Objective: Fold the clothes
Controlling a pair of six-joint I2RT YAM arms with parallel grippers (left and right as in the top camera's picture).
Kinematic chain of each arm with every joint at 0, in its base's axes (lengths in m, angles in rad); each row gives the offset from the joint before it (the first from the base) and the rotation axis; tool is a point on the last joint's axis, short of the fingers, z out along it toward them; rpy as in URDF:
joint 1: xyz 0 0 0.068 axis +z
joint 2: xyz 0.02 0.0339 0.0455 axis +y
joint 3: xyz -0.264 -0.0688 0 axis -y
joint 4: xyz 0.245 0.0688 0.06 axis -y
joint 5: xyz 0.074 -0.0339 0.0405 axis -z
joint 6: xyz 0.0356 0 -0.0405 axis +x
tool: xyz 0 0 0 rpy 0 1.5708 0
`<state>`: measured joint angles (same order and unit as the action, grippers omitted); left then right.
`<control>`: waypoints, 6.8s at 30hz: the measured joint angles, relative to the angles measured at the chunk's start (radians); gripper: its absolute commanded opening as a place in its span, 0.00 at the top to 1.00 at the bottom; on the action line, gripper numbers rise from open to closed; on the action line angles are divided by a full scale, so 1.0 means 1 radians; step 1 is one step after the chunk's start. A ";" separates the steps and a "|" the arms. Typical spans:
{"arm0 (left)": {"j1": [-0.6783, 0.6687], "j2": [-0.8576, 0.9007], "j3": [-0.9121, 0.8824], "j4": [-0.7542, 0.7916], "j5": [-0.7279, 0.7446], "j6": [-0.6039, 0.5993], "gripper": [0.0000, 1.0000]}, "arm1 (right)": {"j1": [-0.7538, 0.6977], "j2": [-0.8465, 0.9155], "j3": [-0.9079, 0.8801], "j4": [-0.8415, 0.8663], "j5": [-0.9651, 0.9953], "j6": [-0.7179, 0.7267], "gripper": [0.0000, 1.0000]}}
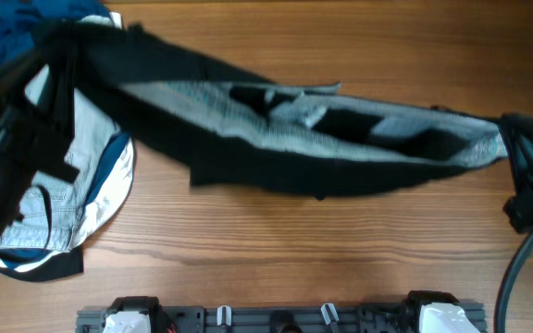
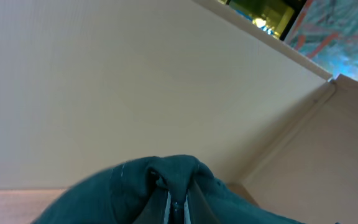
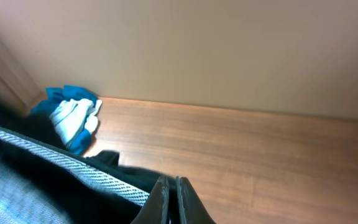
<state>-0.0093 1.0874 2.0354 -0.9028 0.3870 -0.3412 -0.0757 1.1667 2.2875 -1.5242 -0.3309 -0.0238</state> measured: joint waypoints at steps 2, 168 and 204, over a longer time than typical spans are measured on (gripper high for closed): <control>0.000 0.003 0.000 -0.044 0.000 0.003 0.96 | 0.000 0.004 0.004 -0.027 0.017 0.006 0.96; -0.083 0.895 -0.011 0.089 -0.547 -0.066 0.96 | 0.427 1.492 -0.073 1.117 -0.166 -0.019 0.96; -0.409 0.046 -0.014 -0.134 -0.568 -0.084 0.96 | -0.019 -0.095 -0.027 0.051 0.093 0.054 0.96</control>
<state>-0.4183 1.1332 2.0209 -1.0370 -0.1814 -0.4248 -0.0952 1.0714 2.2601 -1.4731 -0.2379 0.0303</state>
